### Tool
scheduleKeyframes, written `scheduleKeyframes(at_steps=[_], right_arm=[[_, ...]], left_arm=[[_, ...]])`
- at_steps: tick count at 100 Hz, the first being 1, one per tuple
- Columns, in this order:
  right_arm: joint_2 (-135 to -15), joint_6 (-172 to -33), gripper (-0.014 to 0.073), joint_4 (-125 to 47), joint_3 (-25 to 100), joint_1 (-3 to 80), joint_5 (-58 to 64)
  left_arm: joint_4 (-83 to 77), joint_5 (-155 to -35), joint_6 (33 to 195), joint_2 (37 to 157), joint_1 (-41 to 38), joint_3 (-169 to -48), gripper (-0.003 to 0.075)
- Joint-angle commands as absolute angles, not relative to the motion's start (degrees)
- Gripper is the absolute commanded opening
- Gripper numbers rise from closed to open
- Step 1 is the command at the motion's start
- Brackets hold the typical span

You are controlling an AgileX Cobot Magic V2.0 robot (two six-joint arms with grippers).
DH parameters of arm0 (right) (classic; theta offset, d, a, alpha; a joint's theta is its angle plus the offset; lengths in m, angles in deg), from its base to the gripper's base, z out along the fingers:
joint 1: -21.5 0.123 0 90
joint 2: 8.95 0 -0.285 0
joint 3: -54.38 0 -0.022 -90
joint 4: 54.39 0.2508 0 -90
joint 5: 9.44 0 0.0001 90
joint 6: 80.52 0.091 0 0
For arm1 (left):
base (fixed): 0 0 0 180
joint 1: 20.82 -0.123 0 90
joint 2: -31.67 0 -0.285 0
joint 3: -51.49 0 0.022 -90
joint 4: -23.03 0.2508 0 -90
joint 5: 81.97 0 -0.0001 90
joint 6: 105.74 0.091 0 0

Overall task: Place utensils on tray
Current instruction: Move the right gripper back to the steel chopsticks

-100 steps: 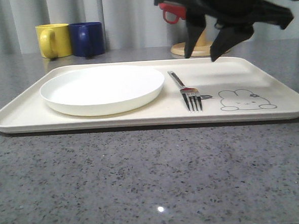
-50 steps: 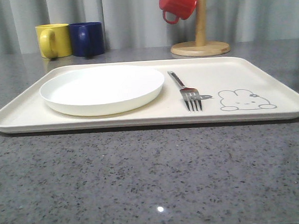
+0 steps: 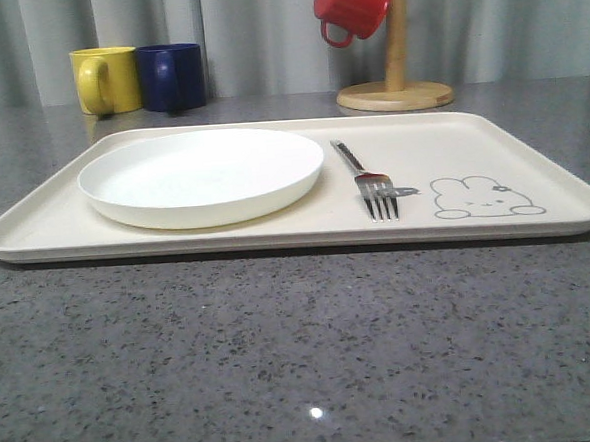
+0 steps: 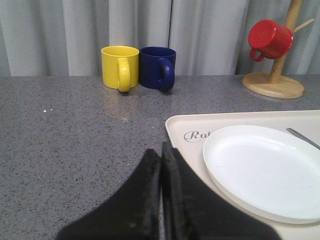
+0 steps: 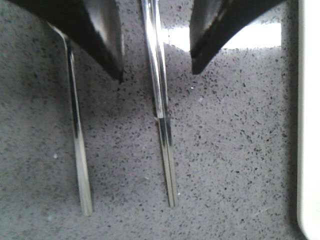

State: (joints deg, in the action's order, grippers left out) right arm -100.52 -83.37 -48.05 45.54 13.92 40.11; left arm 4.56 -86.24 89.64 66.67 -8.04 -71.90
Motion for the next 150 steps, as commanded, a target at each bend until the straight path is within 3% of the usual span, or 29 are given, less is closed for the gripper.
scheduleKeyframes(at_steps=[1, 83, 95, 119, 150], right_arm=[[-100.2, -84.9, 0.0332, -47.0, 46.9, 13.5, 37.3], [-109.8, -85.2, 0.0325, -46.7, 46.9, 13.6, 36.7], [-110.1, -85.2, 0.0244, -46.5, 46.9, 13.6, 36.7], [-109.8, -85.2, -0.0063, -45.6, 46.9, 13.6, 37.2], [-104.7, -85.1, -0.0065, -41.9, 47.1, 13.8, 38.4]], left_arm=[[4.3, -81.4, 89.5, 66.8, -7.7, -73.6, -0.0018], [4.3, -81.4, 89.5, 66.8, -7.7, -73.6, -0.0018], [4.3, -81.4, 89.5, 66.8, -7.7, -73.6, -0.0018], [4.3, -81.4, 89.5, 66.8, -7.7, -73.6, -0.0018], [4.3, -81.4, 89.5, 66.8, -7.7, -73.6, -0.0018]])
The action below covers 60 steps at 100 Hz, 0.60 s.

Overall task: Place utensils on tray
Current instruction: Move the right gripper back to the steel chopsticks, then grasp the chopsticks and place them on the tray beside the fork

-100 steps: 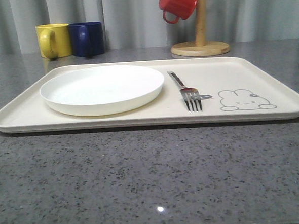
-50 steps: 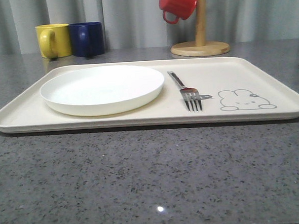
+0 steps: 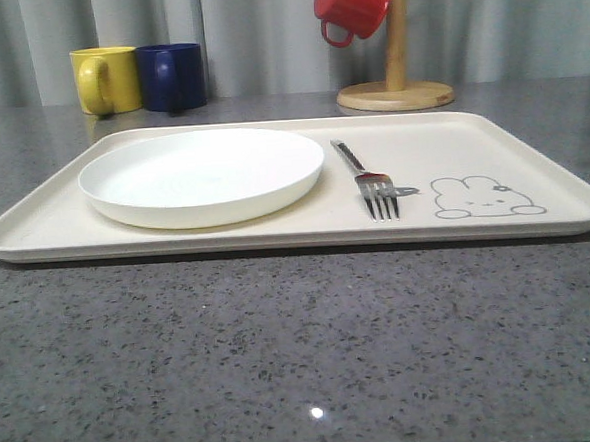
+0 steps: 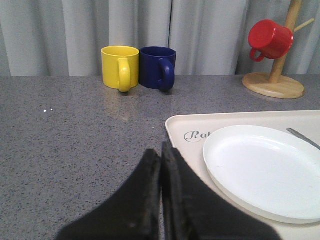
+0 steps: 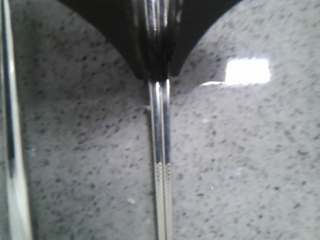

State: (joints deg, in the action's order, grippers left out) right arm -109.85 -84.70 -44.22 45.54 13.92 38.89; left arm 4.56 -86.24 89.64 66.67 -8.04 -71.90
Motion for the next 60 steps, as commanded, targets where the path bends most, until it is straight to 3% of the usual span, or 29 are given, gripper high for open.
scheduleKeyframes(at_steps=[1, 23, 60], right_arm=[[-104.4, -85.0, -0.0065, -41.7, 47.1, 13.9, 38.5], [-97.1, -79.6, -0.0057, -41.1, 47.1, 18.3, 39.5], [-96.2, -68.6, -0.0057, -42.3, 47.1, 35.2, 32.1]], left_arm=[[4.3, -81.4, 89.5, 66.8, -7.7, -73.6, -0.0018], [4.3, -81.4, 89.5, 66.8, -7.7, -73.6, -0.0018], [4.3, -81.4, 89.5, 66.8, -7.7, -73.6, -0.0018]])
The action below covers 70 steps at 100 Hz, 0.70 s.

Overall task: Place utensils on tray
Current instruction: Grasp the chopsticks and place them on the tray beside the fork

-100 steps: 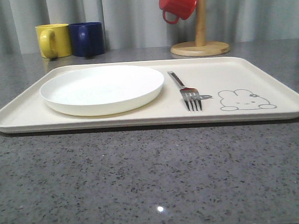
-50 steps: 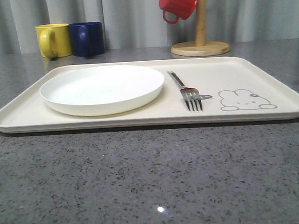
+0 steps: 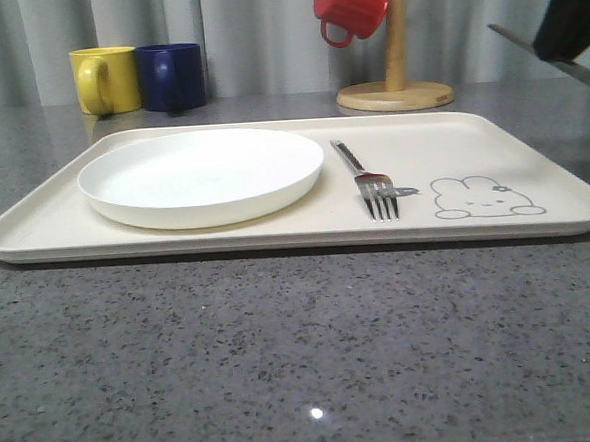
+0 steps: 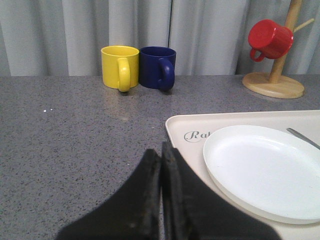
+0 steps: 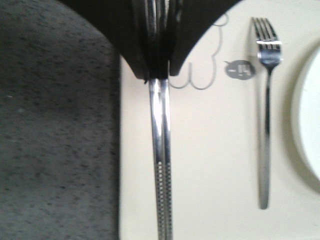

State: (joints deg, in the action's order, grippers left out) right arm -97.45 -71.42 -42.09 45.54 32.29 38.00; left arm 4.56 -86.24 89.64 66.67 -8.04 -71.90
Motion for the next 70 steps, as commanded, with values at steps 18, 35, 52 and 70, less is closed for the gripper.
scheduleKeyframes(at_steps=[18, 35, 52, 70], right_arm=[[-99.0, -61.7, -0.0057, -46.4, 47.1, 40.5, 27.8], [-102.7, -58.8, -0.0057, -47.3, 47.1, 42.3, 26.3], [-105.0, -57.7, -0.0057, -47.3, 47.1, 43.0, 23.9], [-106.9, -57.6, -0.0057, -47.3, 47.1, 43.0, 23.8]], left_arm=[[4.3, -81.4, 89.5, 66.8, -7.7, -73.6, -0.0018], [4.3, -81.4, 89.5, 66.8, -7.7, -73.6, -0.0018], [4.3, -81.4, 89.5, 66.8, -7.7, -73.6, -0.0018], [4.3, -81.4, 89.5, 66.8, -7.7, -73.6, -0.0018]])
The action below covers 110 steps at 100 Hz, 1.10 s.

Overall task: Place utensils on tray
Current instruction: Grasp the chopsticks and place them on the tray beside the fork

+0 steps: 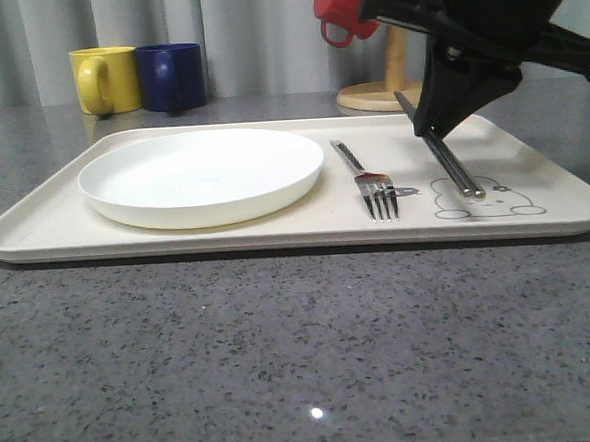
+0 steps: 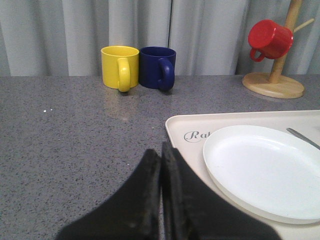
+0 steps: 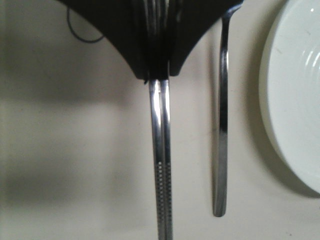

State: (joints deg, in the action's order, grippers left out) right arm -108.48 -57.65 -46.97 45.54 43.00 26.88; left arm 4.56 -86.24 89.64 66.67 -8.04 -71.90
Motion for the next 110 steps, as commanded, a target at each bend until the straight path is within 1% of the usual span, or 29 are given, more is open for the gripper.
scheduleKeyframes(at_steps=[1, 43, 55, 64, 83, 90, 100, 110], right_arm=[[-106.9, -57.6, -0.0057, -47.3, 47.1, 43.0, 23.8], [-109.9, -57.6, -0.0057, -47.3, 47.1, 43.0, 23.3], [-110.1, -57.6, -0.0035, -47.3, 47.1, 43.0, 23.9], [-110.1, -57.6, 0.0026, -47.3, 47.1, 43.0, 23.9], [-109.9, -57.6, 0.0226, -47.3, 47.1, 43.0, 24.3], [-109.8, -57.6, 0.0280, -47.3, 47.1, 43.0, 24.3], [-109.4, -57.6, 0.0321, -47.3, 47.1, 42.9, 24.4], [-107.6, -57.6, 0.0326, -47.4, 47.1, 42.8, 24.9]], left_arm=[[4.3, -81.4, 89.5, 66.8, -7.7, -73.6, -0.0018], [4.3, -81.4, 89.5, 66.8, -7.7, -73.6, -0.0018], [4.3, -81.4, 89.5, 66.8, -7.7, -73.6, -0.0018], [4.3, -81.4, 89.5, 66.8, -7.7, -73.6, -0.0018], [4.3, -81.4, 89.5, 66.8, -7.7, -73.6, -0.0018], [4.3, -81.4, 89.5, 66.8, -7.7, -73.6, -0.0018], [4.3, -81.4, 89.5, 66.8, -7.7, -73.6, -0.0018], [4.3, -81.4, 89.5, 66.8, -7.7, -73.6, -0.0018]])
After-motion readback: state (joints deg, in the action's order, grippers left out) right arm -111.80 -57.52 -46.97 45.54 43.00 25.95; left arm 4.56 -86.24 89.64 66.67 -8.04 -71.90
